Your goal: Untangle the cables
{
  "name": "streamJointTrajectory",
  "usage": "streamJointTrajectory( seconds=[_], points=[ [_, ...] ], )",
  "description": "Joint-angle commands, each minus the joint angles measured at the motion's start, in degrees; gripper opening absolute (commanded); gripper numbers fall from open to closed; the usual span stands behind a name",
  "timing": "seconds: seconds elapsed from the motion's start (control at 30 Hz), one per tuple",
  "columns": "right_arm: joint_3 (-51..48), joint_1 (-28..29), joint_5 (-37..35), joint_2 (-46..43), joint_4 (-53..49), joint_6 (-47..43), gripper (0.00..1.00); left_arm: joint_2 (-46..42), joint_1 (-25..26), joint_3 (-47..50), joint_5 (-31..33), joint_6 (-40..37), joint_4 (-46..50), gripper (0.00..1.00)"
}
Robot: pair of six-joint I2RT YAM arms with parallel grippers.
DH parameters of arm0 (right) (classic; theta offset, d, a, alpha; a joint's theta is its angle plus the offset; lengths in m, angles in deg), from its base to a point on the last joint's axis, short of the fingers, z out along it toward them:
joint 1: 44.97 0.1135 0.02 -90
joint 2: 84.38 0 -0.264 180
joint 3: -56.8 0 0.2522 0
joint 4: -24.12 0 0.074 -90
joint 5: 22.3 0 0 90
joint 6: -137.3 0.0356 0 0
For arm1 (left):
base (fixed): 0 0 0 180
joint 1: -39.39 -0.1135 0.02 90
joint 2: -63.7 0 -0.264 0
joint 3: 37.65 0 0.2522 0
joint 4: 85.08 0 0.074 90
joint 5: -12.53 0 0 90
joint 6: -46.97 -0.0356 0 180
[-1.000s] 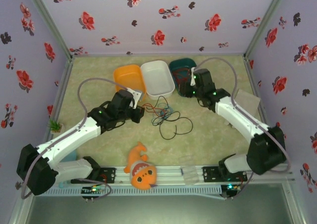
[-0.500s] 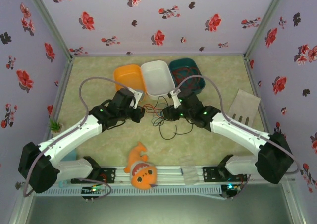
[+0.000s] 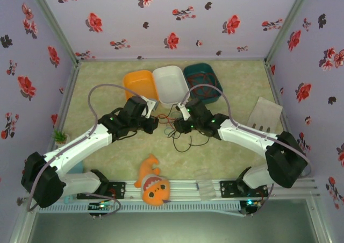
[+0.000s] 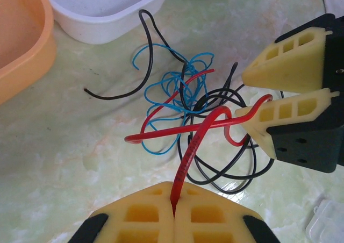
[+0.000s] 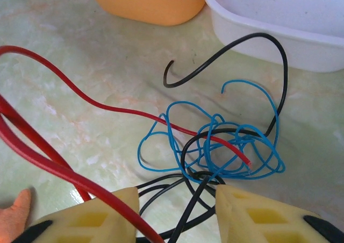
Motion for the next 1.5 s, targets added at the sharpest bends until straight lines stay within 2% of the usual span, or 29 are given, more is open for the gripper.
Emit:
streamJointTrajectory(
  seconds=[0.0,0.2,0.3,0.5,0.7,0.9,1.0,1.13,1.33,1.47],
  points=[
    [2.44,0.37,-0.39,0.63,2.51,-1.9,0.33,0.37,-0.42,-1.32,-1.62,-0.17,-0.82,0.0],
    [3.54,0.42,-0.8,-2.14,0.68,-1.78,0.0,0.55,-0.51,-0.62,-1.58,0.16,-1.95,0.0],
    [3.64,0.51,-1.68,-5.66,-1.55,-1.01,0.0,1.18,-0.69,-0.27,-1.5,0.62,-2.77,0.06],
    [4.28,0.51,-4.16,-11.41,-6.77,1.88,0.0,1.68,-1.06,-0.01,-1.45,0.63,-4.59,0.27],
    [7.96,0.44,-7.6,-13.23,-13.21,6.2,0.0,0.04,-1.13,1.63,-1.5,0.38,-7.97,0.61],
    [14.44,0.43,-12.67,-13.3,-19.98,10.01,0.0,-2.89,-1.07,5.38,-2.48,-0.45,-12.75,0.72],
    [17.5,0.47,-13.91,-12.28,-23.03,11.35,0.0,-3.99,-1.13,7.01,-5.26,-2.01,-15.65,0.83],
    [21.01,0.48,-13.28,-11.23,-25.78,13.31,0.0,-3.98,-1.0,9.1,-8.16,-5.02,-19.64,0.87],
    [24.55,0.43,-11.15,-11.03,-27.94,14.85,0.0,-0.21,0.08,9.16,-9.09,-10.26,-25.11,0.87],
    [26.1,0.47,-10.29,-10.8,-29.46,16.14,0.0,2.39,0.56,8.58,-9.06,-10.88,-29.8,0.83]
  ],
)
